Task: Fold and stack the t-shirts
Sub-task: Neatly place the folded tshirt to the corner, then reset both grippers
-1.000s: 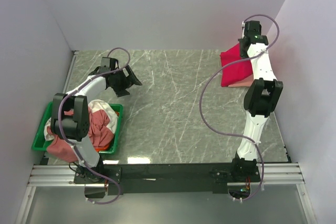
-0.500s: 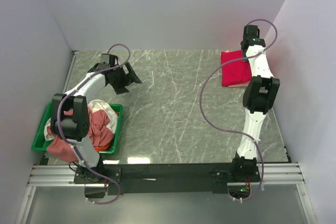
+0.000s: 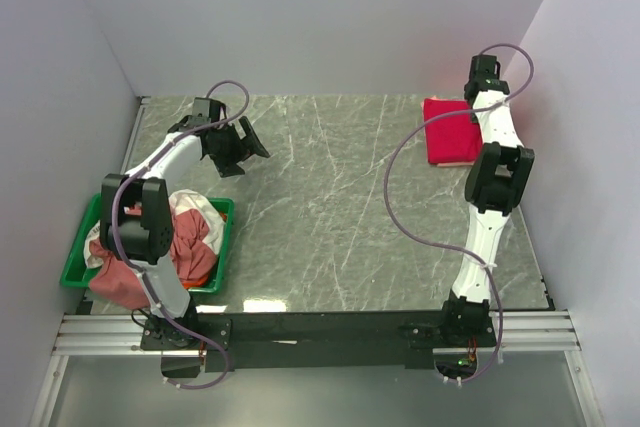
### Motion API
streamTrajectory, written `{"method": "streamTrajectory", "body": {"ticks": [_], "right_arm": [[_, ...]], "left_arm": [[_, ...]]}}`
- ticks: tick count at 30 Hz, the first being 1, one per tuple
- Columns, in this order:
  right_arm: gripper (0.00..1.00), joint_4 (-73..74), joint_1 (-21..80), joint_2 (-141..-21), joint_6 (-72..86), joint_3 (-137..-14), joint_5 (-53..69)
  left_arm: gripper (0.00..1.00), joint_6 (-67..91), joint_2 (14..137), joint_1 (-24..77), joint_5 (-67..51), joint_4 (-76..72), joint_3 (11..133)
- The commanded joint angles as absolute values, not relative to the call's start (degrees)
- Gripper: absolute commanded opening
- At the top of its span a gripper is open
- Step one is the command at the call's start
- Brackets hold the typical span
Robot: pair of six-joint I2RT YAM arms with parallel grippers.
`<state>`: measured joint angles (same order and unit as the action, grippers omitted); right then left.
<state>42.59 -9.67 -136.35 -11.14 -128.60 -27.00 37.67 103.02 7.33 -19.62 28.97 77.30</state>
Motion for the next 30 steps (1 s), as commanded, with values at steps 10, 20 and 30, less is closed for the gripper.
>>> {"method": "streamTrajectory", "body": {"ticks": [10,20,30], "right_arm": [[0.77,28.1,-10.0,-122.7,-10.5,-118.9,-33.1],[0.77,23.8,-4.6,-106.5,-4.8,-100.3,-30.1],[0.77,25.6,9.2,-86.2,12.0,-81.8,-16.2]], "left_arm": [[0.95,36.3,99.9,7.4,-19.1,26.2,77.3],[0.95,34.3,91.8,7.4,-17.6,21.6,71.0],[0.95,32.0,76.9,7.5,-14.4,20.7,61.0]]}}
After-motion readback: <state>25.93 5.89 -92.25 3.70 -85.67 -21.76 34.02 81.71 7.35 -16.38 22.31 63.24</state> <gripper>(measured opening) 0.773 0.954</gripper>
